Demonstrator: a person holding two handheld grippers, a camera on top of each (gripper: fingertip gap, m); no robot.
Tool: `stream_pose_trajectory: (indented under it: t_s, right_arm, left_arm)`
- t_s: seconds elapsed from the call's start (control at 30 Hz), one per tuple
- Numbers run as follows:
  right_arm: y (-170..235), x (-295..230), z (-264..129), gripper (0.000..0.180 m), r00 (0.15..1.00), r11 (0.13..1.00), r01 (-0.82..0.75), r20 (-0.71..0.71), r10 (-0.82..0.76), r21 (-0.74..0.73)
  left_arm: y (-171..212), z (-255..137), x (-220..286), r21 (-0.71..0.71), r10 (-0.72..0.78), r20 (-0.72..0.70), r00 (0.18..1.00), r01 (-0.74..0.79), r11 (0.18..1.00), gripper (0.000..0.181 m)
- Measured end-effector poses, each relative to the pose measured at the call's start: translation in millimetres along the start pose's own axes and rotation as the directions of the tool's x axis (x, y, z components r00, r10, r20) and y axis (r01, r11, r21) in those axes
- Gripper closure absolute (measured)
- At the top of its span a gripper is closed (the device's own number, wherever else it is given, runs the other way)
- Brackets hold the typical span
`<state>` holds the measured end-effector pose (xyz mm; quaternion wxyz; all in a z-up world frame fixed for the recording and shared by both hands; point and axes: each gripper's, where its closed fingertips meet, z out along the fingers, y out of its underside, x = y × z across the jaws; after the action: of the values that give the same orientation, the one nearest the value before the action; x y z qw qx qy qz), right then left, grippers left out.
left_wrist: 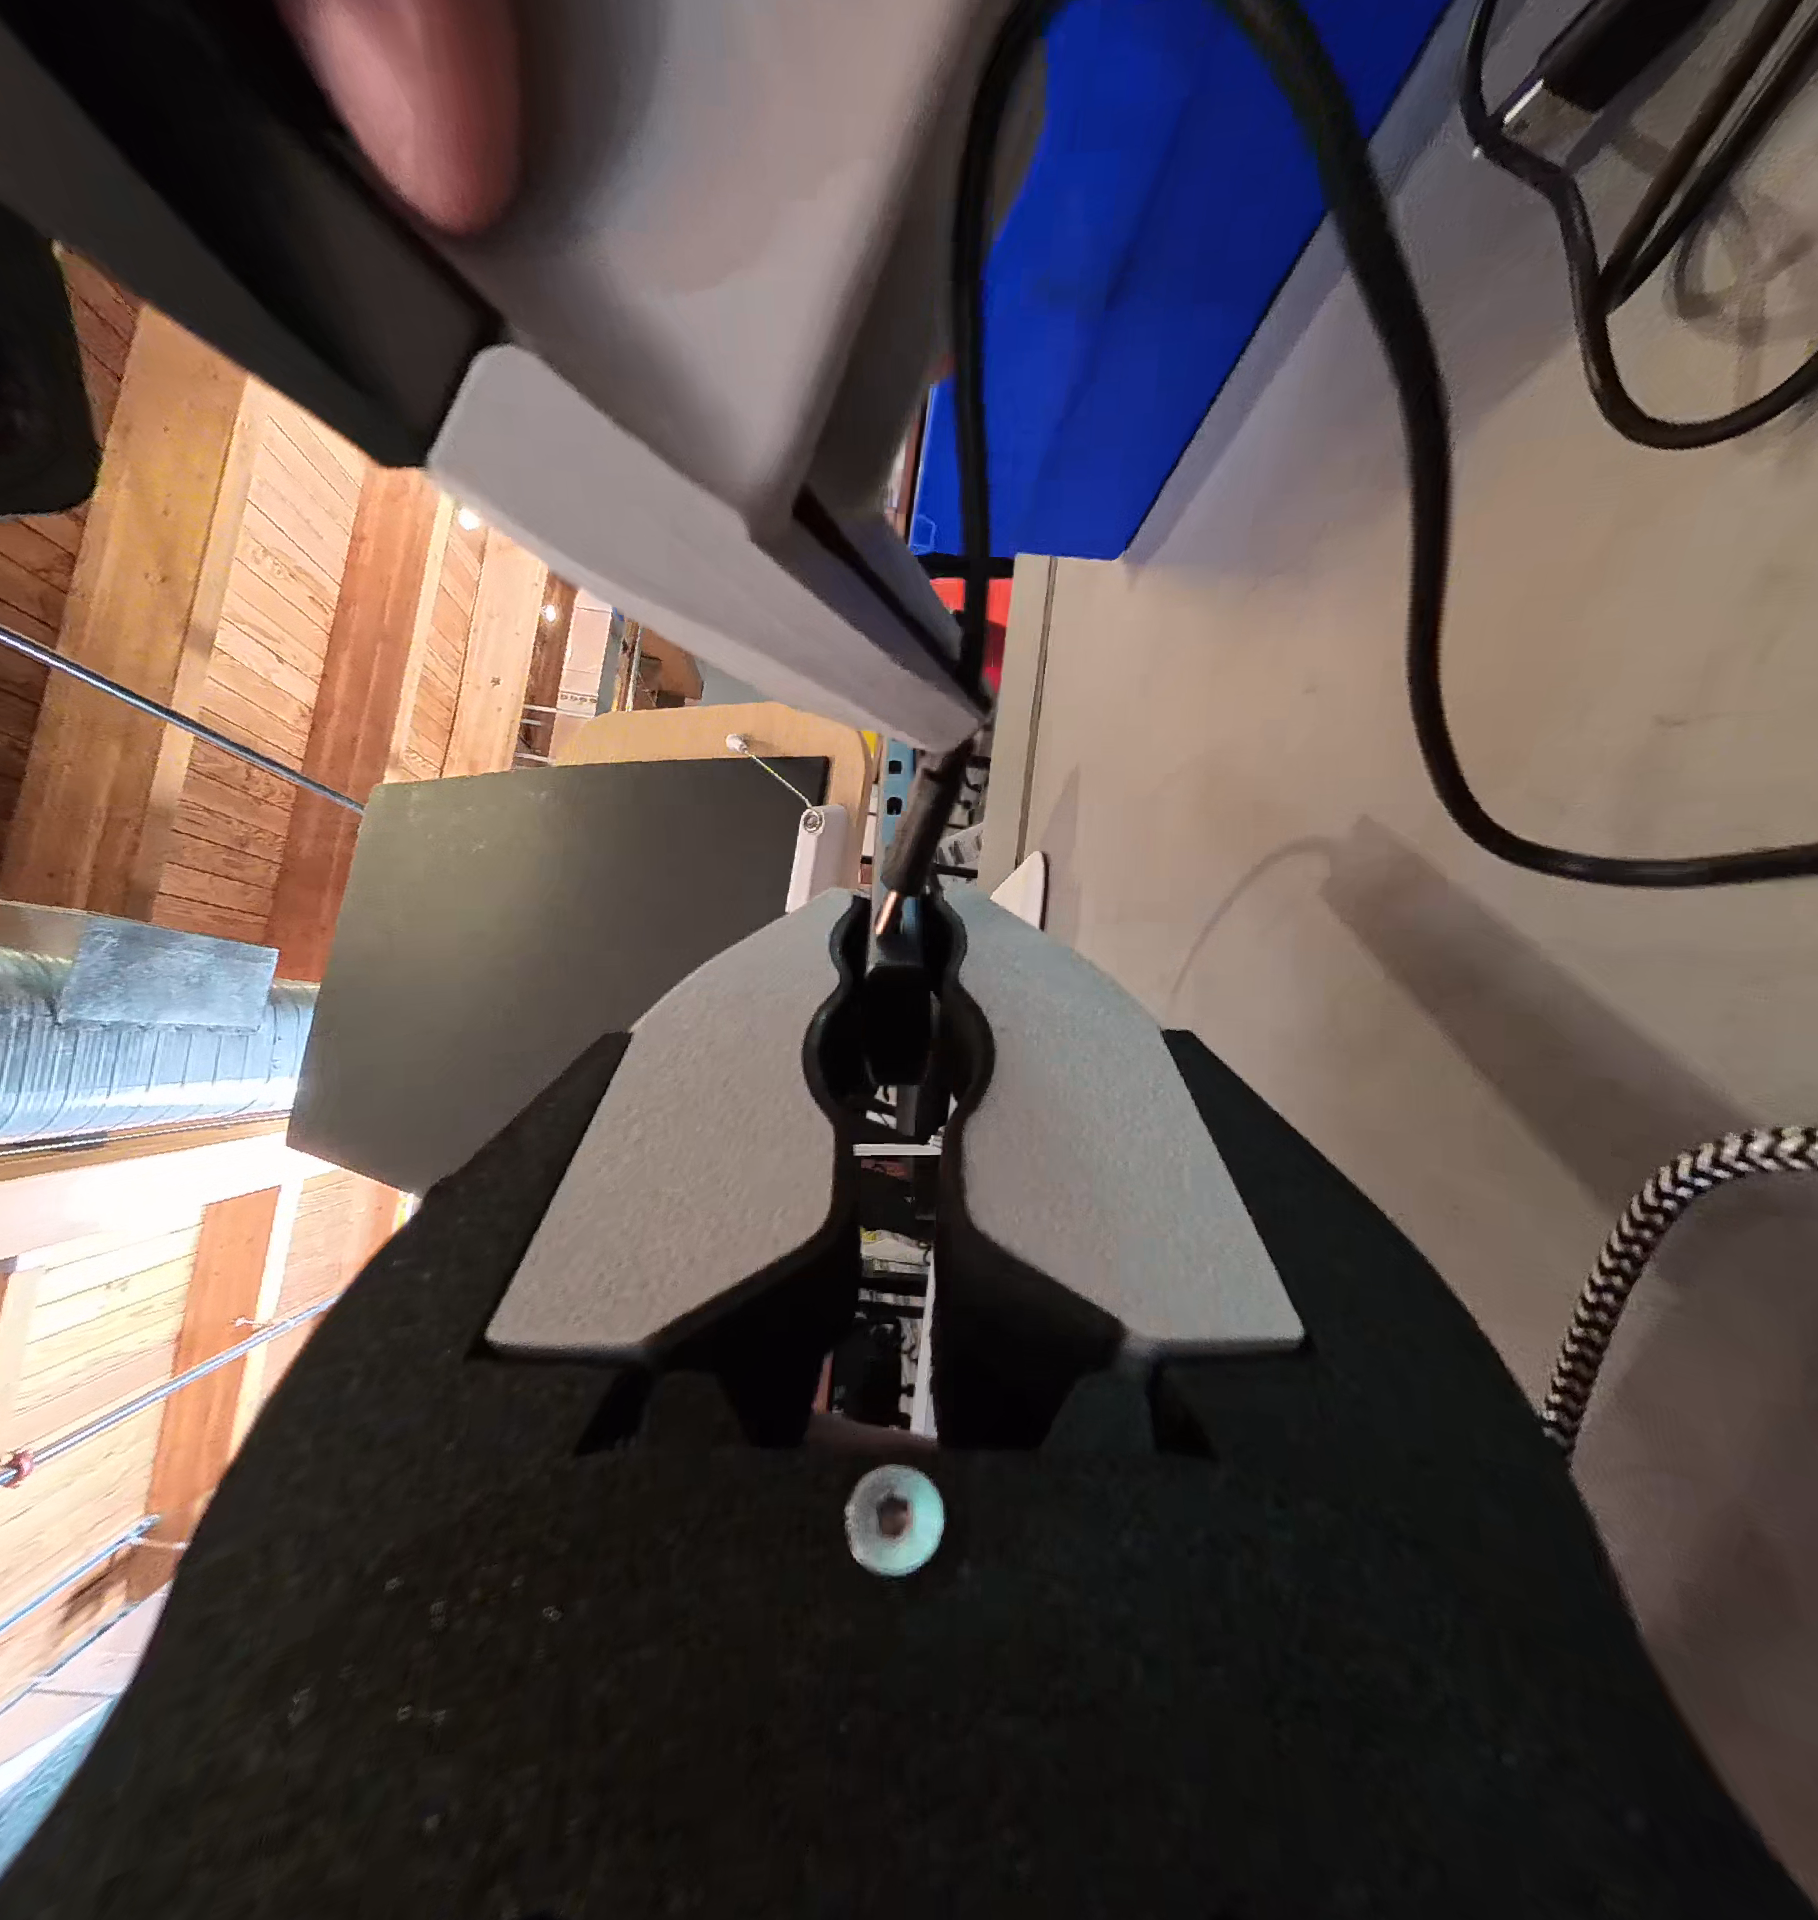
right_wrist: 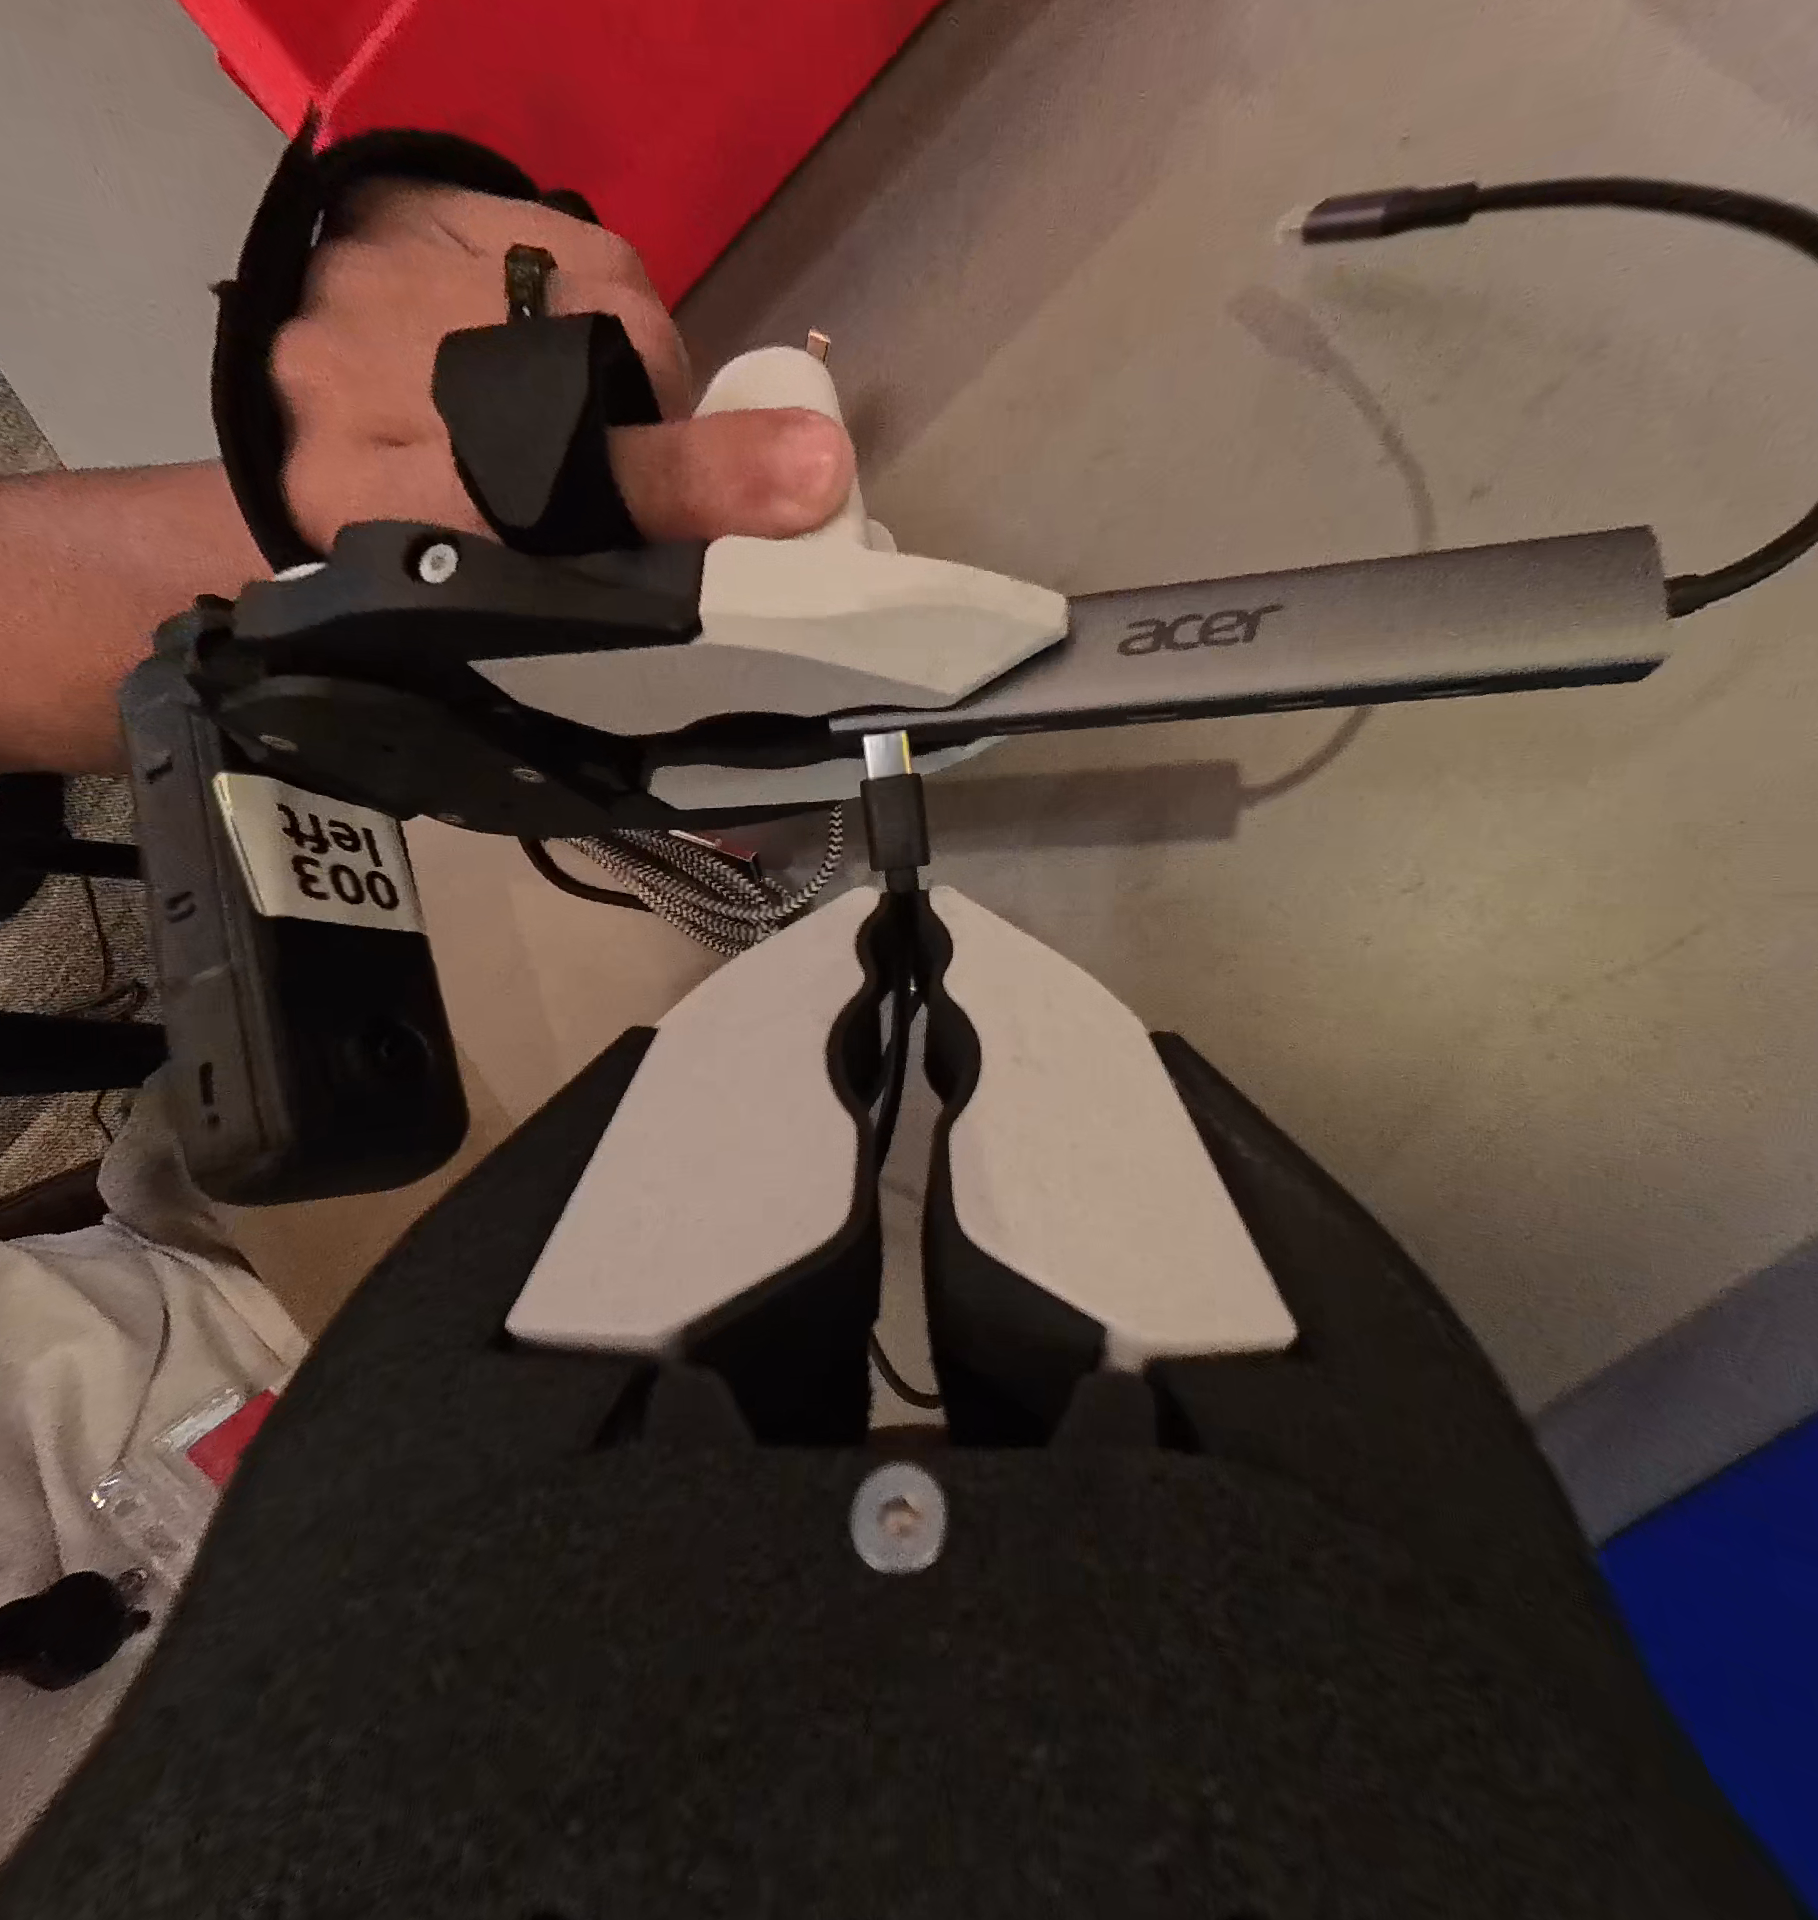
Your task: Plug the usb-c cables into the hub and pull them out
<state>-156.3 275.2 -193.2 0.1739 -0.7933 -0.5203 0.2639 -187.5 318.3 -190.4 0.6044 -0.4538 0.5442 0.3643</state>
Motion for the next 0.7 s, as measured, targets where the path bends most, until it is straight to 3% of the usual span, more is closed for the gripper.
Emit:
stream_pose_trajectory:
  t_s: [0.7]
  right_arm:
    - [9.2, 3.4, 2.8, 0.178, 0.999, 0.998, -0.035, 0.024, 0.036, -0.050]
  left_arm:
    - [-1.6, 2.4, 6.5, -0.039, 0.116, 0.018, 0.993, -0.115, 0.993, 0.171]
